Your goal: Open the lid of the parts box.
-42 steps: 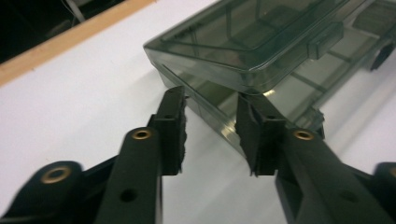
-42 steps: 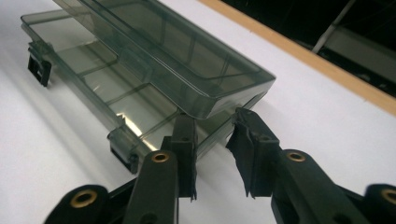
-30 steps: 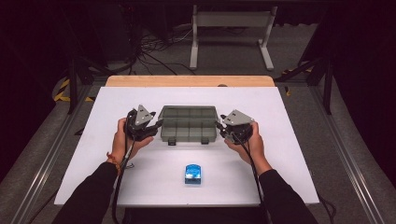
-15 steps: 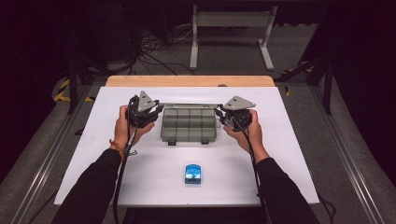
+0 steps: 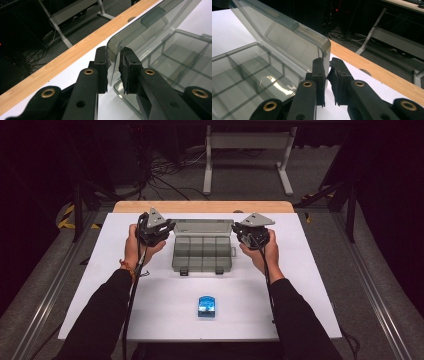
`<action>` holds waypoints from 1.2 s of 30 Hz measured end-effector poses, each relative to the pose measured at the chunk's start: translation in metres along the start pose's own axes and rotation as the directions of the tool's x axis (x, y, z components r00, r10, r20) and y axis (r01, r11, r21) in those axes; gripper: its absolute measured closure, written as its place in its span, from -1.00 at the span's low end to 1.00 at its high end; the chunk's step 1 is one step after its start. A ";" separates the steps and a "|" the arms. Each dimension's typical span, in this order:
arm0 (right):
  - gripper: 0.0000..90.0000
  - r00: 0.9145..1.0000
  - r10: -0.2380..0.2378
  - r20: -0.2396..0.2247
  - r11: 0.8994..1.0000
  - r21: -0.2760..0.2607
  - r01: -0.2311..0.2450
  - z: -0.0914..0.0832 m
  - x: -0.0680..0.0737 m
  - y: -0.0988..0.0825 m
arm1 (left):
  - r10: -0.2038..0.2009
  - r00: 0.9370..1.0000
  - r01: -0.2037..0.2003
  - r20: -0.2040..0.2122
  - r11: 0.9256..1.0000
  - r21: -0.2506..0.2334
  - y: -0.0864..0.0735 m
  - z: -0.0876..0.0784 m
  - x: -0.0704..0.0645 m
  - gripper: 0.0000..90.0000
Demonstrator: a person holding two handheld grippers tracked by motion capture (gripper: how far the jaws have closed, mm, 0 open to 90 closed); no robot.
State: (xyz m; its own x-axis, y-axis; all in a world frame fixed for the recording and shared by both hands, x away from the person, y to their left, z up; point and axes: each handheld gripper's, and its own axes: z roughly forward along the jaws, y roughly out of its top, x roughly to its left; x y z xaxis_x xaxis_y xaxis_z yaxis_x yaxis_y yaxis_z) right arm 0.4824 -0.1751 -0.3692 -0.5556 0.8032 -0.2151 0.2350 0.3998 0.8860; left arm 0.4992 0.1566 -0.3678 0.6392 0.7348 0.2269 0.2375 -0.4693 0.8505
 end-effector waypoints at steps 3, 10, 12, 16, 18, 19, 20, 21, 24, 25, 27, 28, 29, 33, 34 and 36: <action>0.85 1.000 0.007 0.007 1.000 -0.002 -0.007 0.007 -0.004 0.002 | -0.019 1.000 0.019 0.000 1.000 -0.002 0.002 0.008 0.007 0.72; 0.83 0.999 0.037 0.016 0.999 -0.011 -0.036 0.020 -0.011 0.002 | -0.037 0.999 0.037 -0.004 0.999 0.005 0.002 0.020 0.015 0.75; 0.83 0.999 0.051 0.015 0.999 -0.006 -0.050 0.026 -0.012 0.001 | -0.059 0.998 0.059 -0.002 0.998 0.003 0.000 0.025 0.017 0.75; 0.82 0.997 0.071 0.015 0.997 -0.002 -0.071 0.035 -0.014 0.000 | -0.081 0.997 0.081 0.000 0.997 0.018 -0.004 0.035 0.019 0.79; 0.82 0.996 0.082 0.023 0.997 0.004 -0.082 0.041 -0.014 -0.001 | -0.098 0.995 0.098 0.004 0.995 0.027 -0.007 0.041 0.020 0.79; 0.82 0.996 0.084 0.026 0.996 0.004 -0.085 0.043 -0.014 -0.002 | -0.110 0.994 0.110 0.000 0.994 0.028 -0.009 0.043 0.020 0.79; 0.82 0.995 0.091 0.028 0.996 0.009 -0.091 0.045 -0.014 -0.003 | -0.115 0.993 0.115 0.004 0.993 0.033 -0.010 0.046 0.021 0.79; 0.82 0.995 0.092 0.030 0.996 0.011 -0.093 0.047 -0.014 -0.004 | -0.121 0.993 0.120 0.007 0.992 0.037 -0.011 0.048 0.022 0.78; 0.84 0.993 0.113 0.038 0.993 0.026 -0.114 0.053 -0.016 -0.010 | -0.138 0.990 0.137 0.006 0.989 0.051 -0.015 0.055 0.022 0.78; 0.84 0.992 0.117 0.039 0.993 0.028 -0.118 0.054 -0.016 -0.011 | -0.139 0.990 0.139 0.000 0.989 0.056 -0.016 0.057 0.022 0.78; 0.84 0.990 0.132 0.039 0.991 0.028 -0.133 0.057 -0.015 -0.014 | -0.157 0.988 0.156 0.006 0.986 0.060 -0.019 0.061 0.022 0.78; 0.84 0.990 0.138 0.042 0.990 0.030 -0.139 0.058 -0.015 -0.015 | -0.163 0.987 0.162 0.005 0.985 0.065 -0.021 0.062 0.022 0.78; 0.84 0.989 0.144 0.043 0.989 0.034 -0.146 0.060 -0.014 -0.016 | -0.161 0.987 0.161 0.006 0.985 0.069 -0.022 0.063 0.022 0.79; 0.85 0.985 0.167 0.043 0.984 0.058 -0.170 0.066 -0.013 -0.025 | -0.182 0.983 0.181 0.001 0.979 0.094 -0.027 0.071 0.020 0.78; 0.85 0.985 0.167 0.043 0.984 0.058 -0.170 0.066 -0.013 -0.025 | -0.182 0.983 0.181 0.001 0.979 0.094 -0.027 0.071 0.020 0.78; 0.85 0.983 0.178 0.045 0.981 0.075 -0.181 0.069 -0.012 -0.028 | -0.181 0.983 0.181 -0.008 0.977 0.111 -0.029 0.075 0.019 0.77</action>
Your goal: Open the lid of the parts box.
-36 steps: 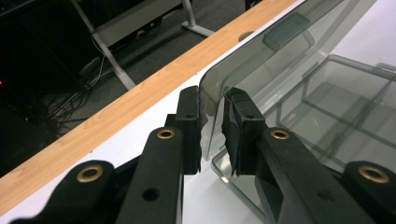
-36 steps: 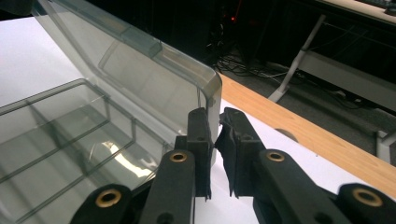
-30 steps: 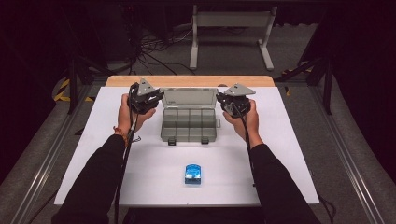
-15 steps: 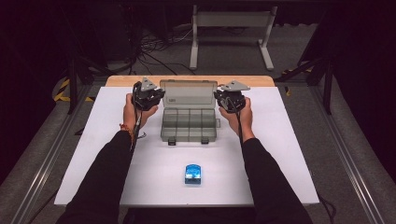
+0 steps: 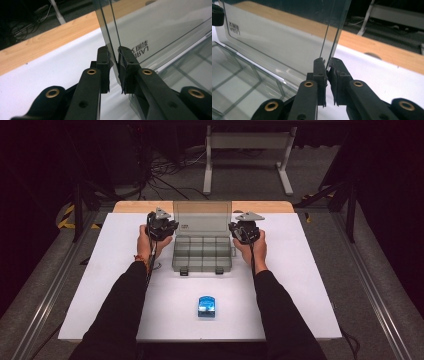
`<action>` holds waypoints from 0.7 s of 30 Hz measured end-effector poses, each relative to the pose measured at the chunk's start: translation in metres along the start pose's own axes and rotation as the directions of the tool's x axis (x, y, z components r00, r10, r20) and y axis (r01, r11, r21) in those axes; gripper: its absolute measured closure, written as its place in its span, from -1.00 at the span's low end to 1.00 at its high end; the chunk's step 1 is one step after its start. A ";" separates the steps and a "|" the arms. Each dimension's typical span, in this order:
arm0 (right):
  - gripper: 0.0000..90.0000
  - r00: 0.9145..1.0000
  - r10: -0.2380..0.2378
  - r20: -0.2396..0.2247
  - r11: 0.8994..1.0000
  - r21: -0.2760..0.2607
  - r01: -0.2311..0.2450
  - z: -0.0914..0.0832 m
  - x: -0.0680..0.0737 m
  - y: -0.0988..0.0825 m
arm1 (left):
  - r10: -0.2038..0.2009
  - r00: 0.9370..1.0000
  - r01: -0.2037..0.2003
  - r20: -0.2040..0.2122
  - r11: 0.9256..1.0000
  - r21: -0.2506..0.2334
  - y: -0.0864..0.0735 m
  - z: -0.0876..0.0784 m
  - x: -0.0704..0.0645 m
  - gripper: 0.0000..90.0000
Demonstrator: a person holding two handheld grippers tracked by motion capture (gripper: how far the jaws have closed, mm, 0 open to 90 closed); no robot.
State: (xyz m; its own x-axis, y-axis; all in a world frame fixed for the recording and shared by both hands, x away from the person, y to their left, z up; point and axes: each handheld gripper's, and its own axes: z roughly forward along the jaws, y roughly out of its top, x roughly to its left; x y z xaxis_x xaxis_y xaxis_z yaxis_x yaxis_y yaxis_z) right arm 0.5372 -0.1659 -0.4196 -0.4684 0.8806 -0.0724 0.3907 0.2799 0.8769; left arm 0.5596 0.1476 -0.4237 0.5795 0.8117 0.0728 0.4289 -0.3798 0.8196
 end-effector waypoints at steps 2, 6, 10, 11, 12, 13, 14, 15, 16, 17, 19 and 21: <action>0.85 1.000 0.006 0.004 1.000 0.024 -0.006 0.005 0.001 -0.005 | -0.005 1.000 0.005 0.000 1.000 0.012 -0.002 0.003 0.000 0.75; 0.85 1.000 0.023 0.001 0.999 0.038 -0.023 0.008 0.001 -0.011 | -0.029 1.000 0.029 0.005 0.999 0.020 -0.005 0.007 0.001 0.73; 0.86 0.999 0.034 -0.002 0.998 0.049 -0.034 0.011 0.001 -0.014 | -0.037 0.999 0.036 0.009 0.998 0.054 -0.009 0.012 0.001 0.71; 0.87 0.999 0.038 -0.009 0.998 0.058 -0.037 0.012 0.002 -0.015 | -0.042 0.999 0.041 0.009 0.997 0.061 -0.010 0.014 0.000 0.70; 0.89 0.999 0.033 -0.004 0.998 0.057 -0.033 0.012 0.003 -0.015 | -0.043 0.999 0.042 0.013 0.997 0.061 -0.012 0.015 0.000 0.75; 0.90 1.000 0.030 0.000 0.998 0.059 -0.030 0.013 0.004 -0.016 | -0.033 0.999 0.032 0.019 0.997 0.074 -0.013 0.017 -0.002 0.78; 0.90 0.999 0.034 0.003 0.997 0.065 -0.034 0.013 0.004 -0.017 | -0.025 1.000 0.025 0.008 0.998 0.066 -0.013 0.018 -0.004 0.79; 0.90 0.999 0.043 -0.001 0.997 0.062 -0.043 0.013 0.004 -0.018 | -0.041 0.999 0.040 0.005 0.997 0.061 -0.014 0.018 -0.004 0.77; 0.90 0.999 0.051 -0.005 0.997 0.061 -0.050 0.012 0.003 -0.018 | -0.042 0.999 0.041 0.008 0.997 0.060 -0.014 0.018 -0.003 0.77; 0.90 0.999 0.053 -0.007 0.997 0.063 -0.052 0.012 0.003 -0.018 | -0.042 0.999 0.041 0.011 0.997 0.058 -0.015 0.018 -0.003 0.77; 0.90 0.999 0.040 0.002 0.997 0.064 -0.040 0.012 0.004 -0.018 | -0.043 0.999 0.042 0.008 0.997 0.060 -0.014 0.018 -0.003 0.77; 0.89 1.000 0.026 0.008 0.997 0.067 -0.027 0.011 0.006 -0.018 | -0.031 0.999 0.030 0.008 0.997 0.066 -0.013 0.016 -0.003 0.76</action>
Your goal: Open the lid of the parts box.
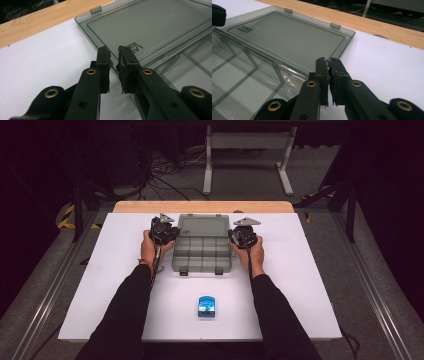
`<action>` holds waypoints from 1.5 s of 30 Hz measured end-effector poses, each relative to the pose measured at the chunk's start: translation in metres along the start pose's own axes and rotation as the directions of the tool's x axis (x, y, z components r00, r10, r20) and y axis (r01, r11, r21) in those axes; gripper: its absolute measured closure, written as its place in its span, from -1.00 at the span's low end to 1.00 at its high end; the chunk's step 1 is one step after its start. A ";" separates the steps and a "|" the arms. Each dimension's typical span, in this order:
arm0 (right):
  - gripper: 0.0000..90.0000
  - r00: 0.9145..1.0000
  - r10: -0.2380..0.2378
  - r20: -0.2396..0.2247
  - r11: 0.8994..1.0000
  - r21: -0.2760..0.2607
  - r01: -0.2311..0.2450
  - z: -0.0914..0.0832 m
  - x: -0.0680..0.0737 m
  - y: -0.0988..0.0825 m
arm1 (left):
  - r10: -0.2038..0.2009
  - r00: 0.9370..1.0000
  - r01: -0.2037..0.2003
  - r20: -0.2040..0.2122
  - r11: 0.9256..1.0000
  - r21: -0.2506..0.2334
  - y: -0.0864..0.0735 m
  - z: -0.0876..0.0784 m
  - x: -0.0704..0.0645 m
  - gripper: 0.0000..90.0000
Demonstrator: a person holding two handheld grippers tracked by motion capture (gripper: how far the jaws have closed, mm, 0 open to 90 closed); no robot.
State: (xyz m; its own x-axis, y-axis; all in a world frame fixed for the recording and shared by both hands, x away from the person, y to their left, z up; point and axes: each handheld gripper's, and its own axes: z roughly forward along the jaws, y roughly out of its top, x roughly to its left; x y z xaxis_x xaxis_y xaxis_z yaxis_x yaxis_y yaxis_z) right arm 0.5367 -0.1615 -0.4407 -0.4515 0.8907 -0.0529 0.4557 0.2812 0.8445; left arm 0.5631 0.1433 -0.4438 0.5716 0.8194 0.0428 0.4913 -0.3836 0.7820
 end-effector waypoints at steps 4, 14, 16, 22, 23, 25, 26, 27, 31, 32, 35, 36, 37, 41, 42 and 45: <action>0.85 1.000 -0.025 0.012 1.000 0.007 0.025 -0.006 -0.001 0.004 | 0.010 1.000 -0.010 -0.007 1.000 -0.016 0.002 -0.011 0.003 0.74; 0.84 0.999 -0.045 0.016 0.998 -0.032 0.046 -0.034 0.000 0.011 | 0.089 0.996 -0.089 -0.014 0.994 -0.057 0.004 -0.051 0.005 0.75; 0.84 0.999 -0.050 0.015 0.998 -0.030 0.051 -0.036 0.000 0.011 | 0.104 0.995 -0.104 -0.009 0.993 -0.063 0.005 -0.056 0.004 0.75; 0.84 0.999 -0.050 0.001 0.998 -0.048 0.050 -0.053 0.002 0.009 | 0.149 0.989 -0.148 0.000 0.984 -0.098 0.002 -0.077 0.000 0.77; 0.84 0.999 -0.054 0.001 0.997 -0.048 0.054 -0.055 0.003 0.009 | 0.161 0.987 -0.160 0.002 0.981 -0.107 0.002 -0.081 -0.001 0.77; 0.83 0.998 -0.070 -0.005 0.996 -0.049 0.070 -0.062 0.006 0.008 | 0.166 0.986 -0.163 0.012 0.979 -0.119 0.000 -0.087 -0.002 0.77; 0.82 0.997 -0.071 -0.012 0.996 -0.048 0.070 -0.064 0.007 0.007 | 0.173 0.985 -0.170 0.014 0.977 -0.127 0.000 -0.090 -0.003 0.76; 0.82 0.997 -0.071 -0.012 0.996 -0.048 0.070 -0.064 0.007 0.007 | 0.185 0.983 -0.181 0.014 0.974 -0.136 -0.002 -0.095 -0.004 0.76; 0.76 0.995 -0.098 -0.028 0.994 -0.048 0.096 -0.076 0.013 0.005 | 0.226 0.974 -0.222 0.012 0.964 -0.149 -0.006 -0.107 -0.008 0.73; 0.76 0.995 -0.098 -0.028 0.994 -0.048 0.096 -0.076 0.013 0.005 | 0.239 0.971 -0.234 0.017 0.960 -0.153 -0.008 -0.112 -0.010 0.73; 0.74 0.991 -0.125 -0.047 0.990 -0.063 0.122 -0.088 0.020 0.003 | 0.271 0.962 -0.263 0.025 0.950 -0.168 -0.013 -0.122 -0.015 0.70; 0.74 0.990 -0.129 -0.052 0.990 -0.067 0.125 -0.090 0.021 0.003 | 0.286 0.958 -0.279 0.021 0.945 -0.173 -0.017 -0.128 -0.018 0.68; 0.74 0.989 -0.134 -0.057 0.989 -0.074 0.129 -0.093 0.023 0.002 | 0.286 0.958 -0.279 0.021 0.945 -0.173 -0.017 -0.128 -0.018 0.68; 0.71 0.985 -0.158 -0.071 0.985 -0.081 0.152 -0.100 0.027 -0.001 | 0.297 0.955 -0.287 0.022 0.938 -0.196 -0.026 -0.139 -0.022 0.63; 0.70 0.984 -0.162 -0.079 0.984 -0.083 0.155 -0.102 0.029 -0.001 | 0.296 0.955 -0.284 0.031 0.937 -0.205 -0.029 -0.143 -0.023 0.62; 0.67 0.982 -0.164 -0.094 0.983 -0.093 0.156 -0.110 0.032 -0.005 | 0.312 0.950 -0.299 0.031 0.931 -0.211 -0.035 -0.150 -0.025 0.57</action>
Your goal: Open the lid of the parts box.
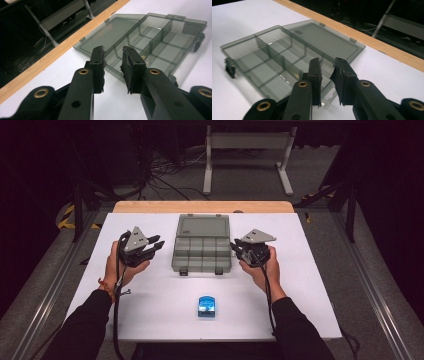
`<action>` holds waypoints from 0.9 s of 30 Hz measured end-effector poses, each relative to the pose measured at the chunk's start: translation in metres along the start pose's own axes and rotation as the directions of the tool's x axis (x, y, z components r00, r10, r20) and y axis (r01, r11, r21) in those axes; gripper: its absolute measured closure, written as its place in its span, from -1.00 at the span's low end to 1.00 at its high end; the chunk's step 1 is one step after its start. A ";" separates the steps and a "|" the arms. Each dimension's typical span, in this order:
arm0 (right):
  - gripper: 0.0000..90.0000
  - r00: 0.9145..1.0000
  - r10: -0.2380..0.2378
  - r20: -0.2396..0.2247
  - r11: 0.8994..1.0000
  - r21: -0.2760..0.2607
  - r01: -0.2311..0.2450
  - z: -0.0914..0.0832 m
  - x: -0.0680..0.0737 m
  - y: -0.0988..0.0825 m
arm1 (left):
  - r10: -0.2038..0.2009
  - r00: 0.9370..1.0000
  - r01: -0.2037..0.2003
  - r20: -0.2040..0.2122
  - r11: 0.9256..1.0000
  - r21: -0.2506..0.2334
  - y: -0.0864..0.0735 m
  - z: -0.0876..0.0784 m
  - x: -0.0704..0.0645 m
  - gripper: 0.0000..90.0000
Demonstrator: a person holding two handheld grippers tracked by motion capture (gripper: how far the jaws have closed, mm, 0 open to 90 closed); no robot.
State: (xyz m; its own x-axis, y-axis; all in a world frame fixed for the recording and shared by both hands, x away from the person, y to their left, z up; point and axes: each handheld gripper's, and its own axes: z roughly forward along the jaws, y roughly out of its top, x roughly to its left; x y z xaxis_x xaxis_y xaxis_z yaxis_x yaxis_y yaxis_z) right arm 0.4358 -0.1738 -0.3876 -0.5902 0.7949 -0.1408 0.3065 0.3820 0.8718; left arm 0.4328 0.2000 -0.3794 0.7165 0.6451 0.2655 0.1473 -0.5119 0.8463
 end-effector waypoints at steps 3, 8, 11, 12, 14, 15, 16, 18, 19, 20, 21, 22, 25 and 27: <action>0.64 1.000 -0.008 -0.012 1.000 -0.006 0.008 -0.006 0.004 -0.002 | 0.010 1.000 -0.010 0.007 1.000 -0.011 -0.005 -0.008 -0.006 0.49; 0.53 0.999 -0.016 -0.031 1.000 -0.020 0.016 -0.017 0.009 -0.006 | 0.032 0.999 -0.031 0.015 0.999 -0.040 -0.011 -0.020 -0.013 0.29; 0.44 0.999 -0.022 -0.039 0.999 -0.026 0.021 -0.022 0.012 -0.007 | 0.041 0.999 -0.039 0.032 0.997 -0.061 -0.014 -0.029 -0.019 0.19; 0.37 0.999 -0.020 -0.047 0.999 -0.028 0.019 -0.025 0.014 -0.008 | 0.046 0.998 -0.043 0.032 0.997 -0.071 -0.015 -0.032 -0.020 0.12; 0.25 0.998 -0.023 -0.054 0.999 -0.030 0.021 -0.029 0.016 -0.009 | 0.039 0.998 -0.035 0.041 0.996 -0.079 -0.017 -0.037 -0.023 0.05; 0.19 0.998 -0.022 -0.059 0.999 -0.034 0.020 -0.031 0.018 -0.010 | 0.043 0.998 -0.040 0.045 0.996 -0.080 -0.018 -0.039 -0.024 0.01; 0.13 0.998 -0.022 -0.061 0.999 -0.035 0.020 -0.032 0.018 -0.011 | 0.046 0.998 -0.043 0.040 0.996 -0.079 -0.019 -0.041 -0.026 -0.04; 0.02 0.998 -0.025 -0.065 0.999 -0.039 0.022 -0.036 0.021 -0.013 | 0.049 0.997 -0.044 0.057 0.996 -0.078 -0.022 -0.044 -0.030 -0.16; -0.04 0.997 -0.022 -0.069 0.999 -0.039 0.019 -0.038 0.022 -0.014 | 0.051 0.997 -0.046 0.062 0.996 -0.079 -0.023 -0.045 -0.032 -0.22; -0.10 0.997 -0.025 -0.072 0.999 -0.037 0.022 -0.040 0.024 -0.015 | 0.056 0.997 -0.052 0.059 0.996 -0.076 -0.025 -0.047 -0.034 -0.30; -0.16 0.997 -0.029 -0.075 0.999 -0.037 0.026 -0.042 0.025 -0.017 | 0.051 0.997 -0.046 0.061 0.996 -0.075 -0.026 -0.049 -0.036 -0.38; -0.20 0.997 -0.034 -0.073 0.999 -0.036 0.031 -0.043 0.027 -0.017 | 0.051 0.997 -0.046 0.061 0.996 -0.075 -0.026 -0.049 -0.036 -0.44; -0.36 0.997 -0.036 -0.076 0.999 -0.035 0.033 -0.048 0.031 -0.021 | 0.041 0.997 -0.036 0.067 0.996 -0.081 -0.031 -0.054 -0.039 -0.62; -0.43 0.997 -0.040 -0.065 0.999 -0.029 0.038 -0.049 0.032 -0.022 | 0.029 0.996 -0.022 0.083 0.996 -0.083 -0.035 -0.057 -0.042 -0.69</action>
State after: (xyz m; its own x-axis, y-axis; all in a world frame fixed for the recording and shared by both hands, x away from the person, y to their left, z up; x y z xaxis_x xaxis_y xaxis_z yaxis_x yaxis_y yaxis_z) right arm 0.3733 -0.1797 -0.3888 -0.6493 0.7467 -0.1447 0.2620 0.3982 0.8791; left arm 0.3591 0.2232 -0.3942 0.7743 0.5812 0.2505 0.0749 -0.4772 0.8756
